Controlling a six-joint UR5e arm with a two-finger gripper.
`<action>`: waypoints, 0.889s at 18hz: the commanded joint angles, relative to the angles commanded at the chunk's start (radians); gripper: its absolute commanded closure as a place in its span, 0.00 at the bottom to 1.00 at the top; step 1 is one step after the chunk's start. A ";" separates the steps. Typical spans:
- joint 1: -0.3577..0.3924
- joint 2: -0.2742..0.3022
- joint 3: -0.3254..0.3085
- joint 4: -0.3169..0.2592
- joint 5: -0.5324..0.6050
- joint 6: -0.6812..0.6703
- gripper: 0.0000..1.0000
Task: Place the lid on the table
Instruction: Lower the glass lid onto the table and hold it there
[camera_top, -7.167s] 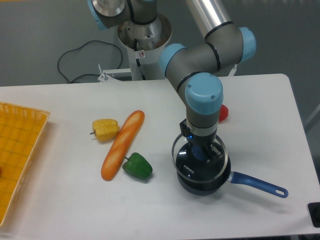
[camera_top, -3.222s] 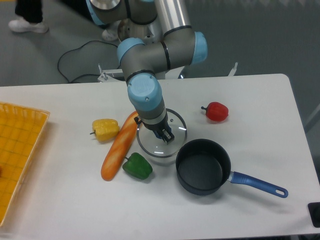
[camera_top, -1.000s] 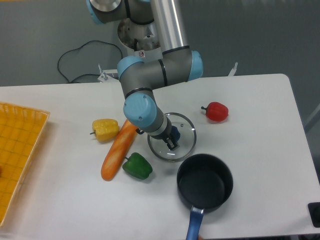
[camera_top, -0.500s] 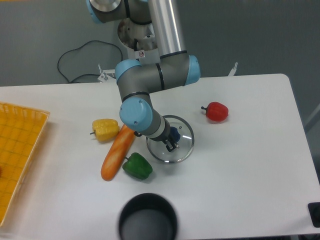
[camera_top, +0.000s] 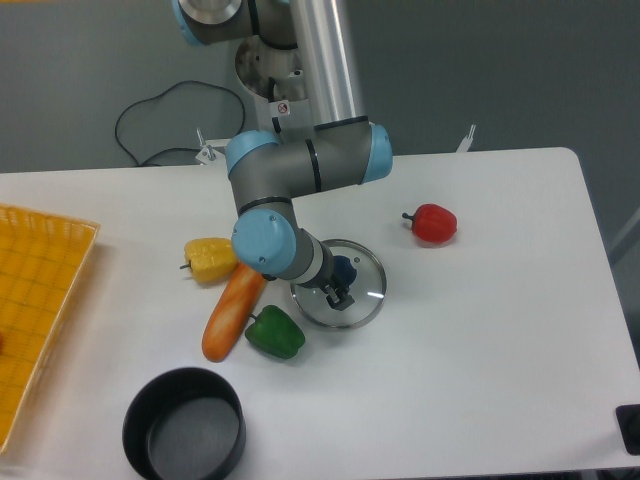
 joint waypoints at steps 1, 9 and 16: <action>-0.002 -0.005 0.002 -0.002 0.000 -0.002 0.21; -0.006 0.000 0.034 -0.014 0.006 -0.002 0.00; 0.002 0.052 0.158 -0.005 -0.041 -0.006 0.00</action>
